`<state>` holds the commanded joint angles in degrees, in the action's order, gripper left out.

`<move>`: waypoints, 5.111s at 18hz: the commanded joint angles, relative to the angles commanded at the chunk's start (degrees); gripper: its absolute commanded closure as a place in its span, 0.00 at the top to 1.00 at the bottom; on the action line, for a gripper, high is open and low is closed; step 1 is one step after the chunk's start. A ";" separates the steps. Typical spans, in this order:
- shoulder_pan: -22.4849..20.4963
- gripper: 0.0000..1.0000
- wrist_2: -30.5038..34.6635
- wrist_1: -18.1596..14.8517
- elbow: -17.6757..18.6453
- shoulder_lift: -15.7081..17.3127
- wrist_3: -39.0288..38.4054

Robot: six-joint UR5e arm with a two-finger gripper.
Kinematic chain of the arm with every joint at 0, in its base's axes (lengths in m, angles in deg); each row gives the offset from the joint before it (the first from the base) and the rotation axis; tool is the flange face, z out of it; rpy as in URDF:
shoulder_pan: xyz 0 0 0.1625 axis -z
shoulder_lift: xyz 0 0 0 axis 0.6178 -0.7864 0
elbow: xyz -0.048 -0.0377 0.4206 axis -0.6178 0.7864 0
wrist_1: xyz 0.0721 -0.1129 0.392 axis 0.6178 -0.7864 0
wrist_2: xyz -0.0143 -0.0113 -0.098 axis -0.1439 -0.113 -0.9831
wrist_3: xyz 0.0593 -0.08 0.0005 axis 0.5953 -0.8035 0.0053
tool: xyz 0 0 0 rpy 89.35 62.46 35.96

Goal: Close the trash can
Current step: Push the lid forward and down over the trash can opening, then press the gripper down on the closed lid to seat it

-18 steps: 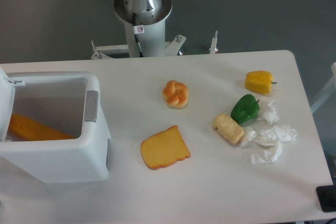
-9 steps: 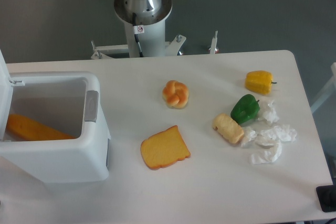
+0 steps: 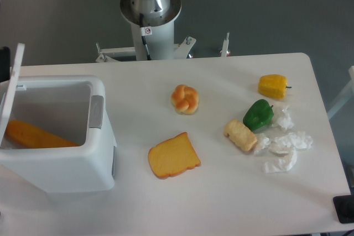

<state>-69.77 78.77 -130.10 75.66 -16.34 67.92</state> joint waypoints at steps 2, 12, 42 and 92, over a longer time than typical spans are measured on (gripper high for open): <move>-0.79 1.00 0.18 0.09 1.23 0.09 0.09; -4.74 1.00 1.67 0.09 4.22 0.44 4.66; -9.41 1.00 -4.65 0.00 5.98 -0.09 -7.73; -13.01 1.00 -11.34 -0.18 11.08 3.07 -7.21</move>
<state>-82.78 67.43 -130.28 86.73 -13.26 60.71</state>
